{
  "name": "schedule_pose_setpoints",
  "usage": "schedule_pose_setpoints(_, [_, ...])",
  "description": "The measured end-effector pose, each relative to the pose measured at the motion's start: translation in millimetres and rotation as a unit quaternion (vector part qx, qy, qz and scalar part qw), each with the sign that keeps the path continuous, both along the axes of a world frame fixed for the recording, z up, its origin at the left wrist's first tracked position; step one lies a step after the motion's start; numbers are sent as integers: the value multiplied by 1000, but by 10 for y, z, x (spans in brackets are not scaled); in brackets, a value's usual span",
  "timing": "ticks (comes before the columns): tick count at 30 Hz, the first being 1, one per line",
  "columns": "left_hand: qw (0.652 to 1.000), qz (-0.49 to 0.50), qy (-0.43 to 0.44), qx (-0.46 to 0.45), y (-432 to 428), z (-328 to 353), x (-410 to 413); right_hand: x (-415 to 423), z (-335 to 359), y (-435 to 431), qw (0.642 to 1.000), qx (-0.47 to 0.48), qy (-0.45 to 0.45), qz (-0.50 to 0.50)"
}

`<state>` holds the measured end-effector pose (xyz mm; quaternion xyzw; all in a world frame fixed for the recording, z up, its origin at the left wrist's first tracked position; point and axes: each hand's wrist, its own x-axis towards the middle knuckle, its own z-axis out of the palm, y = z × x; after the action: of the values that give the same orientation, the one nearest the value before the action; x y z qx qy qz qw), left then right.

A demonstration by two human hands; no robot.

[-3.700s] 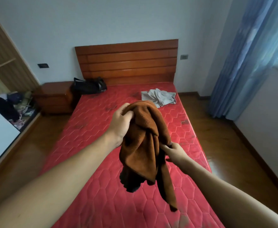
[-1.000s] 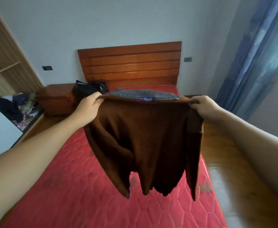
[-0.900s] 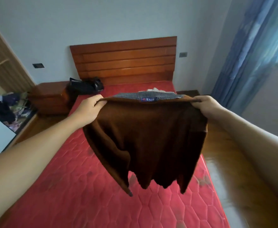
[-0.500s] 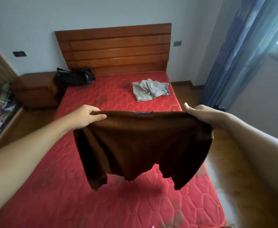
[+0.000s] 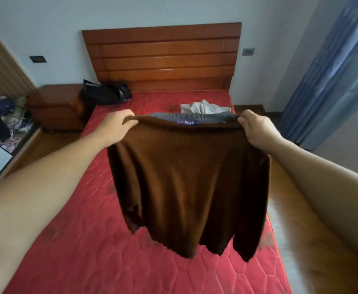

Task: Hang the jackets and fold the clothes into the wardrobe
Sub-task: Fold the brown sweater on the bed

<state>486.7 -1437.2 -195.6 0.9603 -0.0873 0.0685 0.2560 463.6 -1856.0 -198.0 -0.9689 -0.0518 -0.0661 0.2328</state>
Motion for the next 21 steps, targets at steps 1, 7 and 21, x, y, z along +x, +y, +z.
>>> schedule_pose_setpoints(1, [999,4,-36,3,4,107,119,117,115,1,998,-31,-59,7])
schedule_pose_setpoints(7, [983,-17,-177,38,33,505,398,436,664,-94,984,-74,-164,-5])
schedule_pose_setpoints(21, [977,-144,91,124,-206,-2048,-749,-524,-1878,-174,977,-153,80,122])
